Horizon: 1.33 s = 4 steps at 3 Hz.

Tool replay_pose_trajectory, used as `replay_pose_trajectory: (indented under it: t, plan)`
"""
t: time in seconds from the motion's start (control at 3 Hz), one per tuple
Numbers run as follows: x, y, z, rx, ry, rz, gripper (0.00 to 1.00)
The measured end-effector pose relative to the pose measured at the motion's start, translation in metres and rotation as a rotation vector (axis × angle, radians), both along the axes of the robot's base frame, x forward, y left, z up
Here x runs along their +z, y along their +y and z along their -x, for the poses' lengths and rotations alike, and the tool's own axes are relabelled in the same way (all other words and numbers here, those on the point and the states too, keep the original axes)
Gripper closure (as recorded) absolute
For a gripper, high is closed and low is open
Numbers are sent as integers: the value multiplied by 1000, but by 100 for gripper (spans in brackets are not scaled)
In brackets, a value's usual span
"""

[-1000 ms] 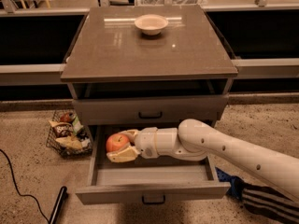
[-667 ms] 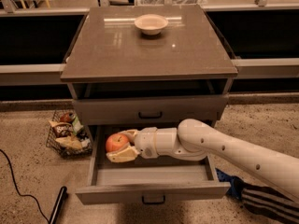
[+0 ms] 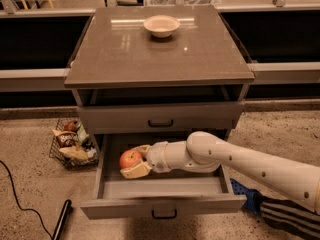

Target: Place apple into middle drawer

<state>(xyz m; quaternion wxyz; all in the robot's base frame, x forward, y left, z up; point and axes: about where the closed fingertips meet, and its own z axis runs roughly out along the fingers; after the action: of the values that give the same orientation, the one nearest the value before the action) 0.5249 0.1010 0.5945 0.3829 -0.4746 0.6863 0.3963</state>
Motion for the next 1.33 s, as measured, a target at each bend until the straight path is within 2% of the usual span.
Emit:
replay_pose_trajectory:
  t: [0.67, 1.33]
  plan:
    - [-74, -24, -30, -64, 62, 59, 100]
    - [-126, -38, -67, -150, 77, 109, 100]
